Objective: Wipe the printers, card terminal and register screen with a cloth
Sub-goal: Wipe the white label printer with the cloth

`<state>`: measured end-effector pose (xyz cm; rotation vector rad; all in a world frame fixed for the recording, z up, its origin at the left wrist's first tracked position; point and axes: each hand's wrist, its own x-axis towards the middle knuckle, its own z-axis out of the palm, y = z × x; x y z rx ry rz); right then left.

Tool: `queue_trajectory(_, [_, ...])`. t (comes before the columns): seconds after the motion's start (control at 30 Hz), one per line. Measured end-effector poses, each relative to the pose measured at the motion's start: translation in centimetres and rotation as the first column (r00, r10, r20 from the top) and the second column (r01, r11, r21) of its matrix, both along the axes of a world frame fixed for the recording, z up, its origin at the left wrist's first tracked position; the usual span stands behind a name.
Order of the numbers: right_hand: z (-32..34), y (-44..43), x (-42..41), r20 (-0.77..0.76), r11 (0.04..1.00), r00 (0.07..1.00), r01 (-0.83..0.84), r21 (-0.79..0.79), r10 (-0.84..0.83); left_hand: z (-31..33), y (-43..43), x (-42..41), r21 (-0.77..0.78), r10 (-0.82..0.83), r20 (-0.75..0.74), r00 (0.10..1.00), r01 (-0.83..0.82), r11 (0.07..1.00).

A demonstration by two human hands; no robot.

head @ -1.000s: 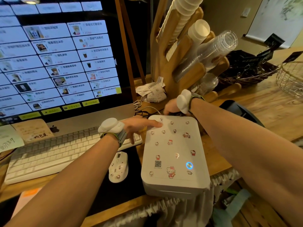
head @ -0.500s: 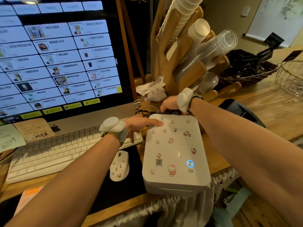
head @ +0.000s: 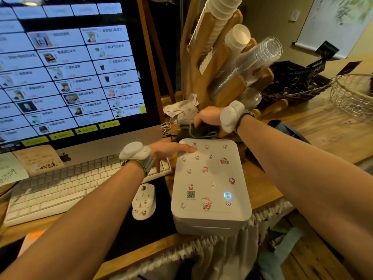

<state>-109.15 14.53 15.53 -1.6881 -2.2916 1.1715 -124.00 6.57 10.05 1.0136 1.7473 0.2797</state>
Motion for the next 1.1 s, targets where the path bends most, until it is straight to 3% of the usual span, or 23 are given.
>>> queue_trajectory(0.07, [0.5, -0.1, 0.3, -0.077, 0.998, 0.995, 0.055, -0.013, -0.056, 0.3, 0.0, 0.3, 0.036, -0.009, -0.031, 0.999, 0.011, 0.999])
queue_trajectory(0.17, [0.6, -1.0, 1.5, -0.047, 0.994, 0.997, -0.050, 0.095, 0.055, 1.3, -0.4, 0.9, 0.185, -0.022, -0.132, 0.991, 0.046, 0.982])
queue_trajectory(0.27, [1.1, -2.2, 2.5, -0.182, 0.988, 0.972, -0.152, -0.011, 0.147, 2.0, -0.8, 1.1, 0.346, -0.106, -0.191, 0.976, 0.168, 0.923])
queue_trajectory(0.37, [1.0, -2.9, 4.0, -0.194, 0.986, 0.971, -0.154, -0.066, 0.139, 3.3, -1.2, 0.9, 0.289, -0.147, -0.238, 0.960, 0.215, 0.933])
queue_trajectory(0.43, [0.9, -3.4, 5.3, -0.223, 0.992, 0.970, -0.071, 0.107, 0.094, 3.9, -1.4, 0.6, 0.233, -0.109, -0.204, 0.973, 0.157, 0.960])
queue_trajectory(0.5, [0.1, -3.8, 6.5, -0.102, 0.962, 0.993, -0.025, 0.272, 0.054, 4.2, -2.1, 0.4, 0.165, -0.054, -0.143, 0.988, 0.078, 0.983])
queue_trajectory(0.53, [-0.5, -4.2, 7.0, -0.020, 0.967, 1.000, 0.013, 0.254, -0.008, 4.2, -2.6, 0.6, 0.107, -0.044, -0.098, 0.994, 0.055, 0.993])
queue_trajectory(0.6, [-1.7, -5.1, 7.2, -0.023, 0.979, 0.981, 0.189, -0.071, -0.191, 3.8, -3.1, 1.0, -0.005, -0.054, 0.001, 0.999, 0.054, 0.999])
queue_trajectory(0.63, [-2.2, -5.5, 7.1, -0.063, 0.932, 0.961, 0.243, -0.268, -0.269, 3.7, -3.2, 1.3, -0.038, -0.075, 0.032, 0.997, 0.076, 0.996])
queue_trajectory(0.7, [-2.5, -5.8, 6.9, -0.114, 0.868, 0.938, 0.251, -0.429, -0.327, 3.3, -3.0, 2.1, -0.050, -0.111, 0.049, 0.993, 0.113, 0.992])
queue_trajectory(0.87, [-2.5, -5.1, 6.2, -0.212, 0.882, 0.887, 0.327, -0.340, -0.410, 2.2, -2.0, 2.4, 0.047, -0.030, -0.028, 0.999, 0.031, 0.998])
queue_trajectory(1.1, [-2.6, -2.6, 5.4, -0.255, 0.952, 0.918, 0.303, -0.037, -0.302, 2.0, -0.1, 3.4, 0.233, 0.111, -0.016, 0.994, -0.104, 0.967])
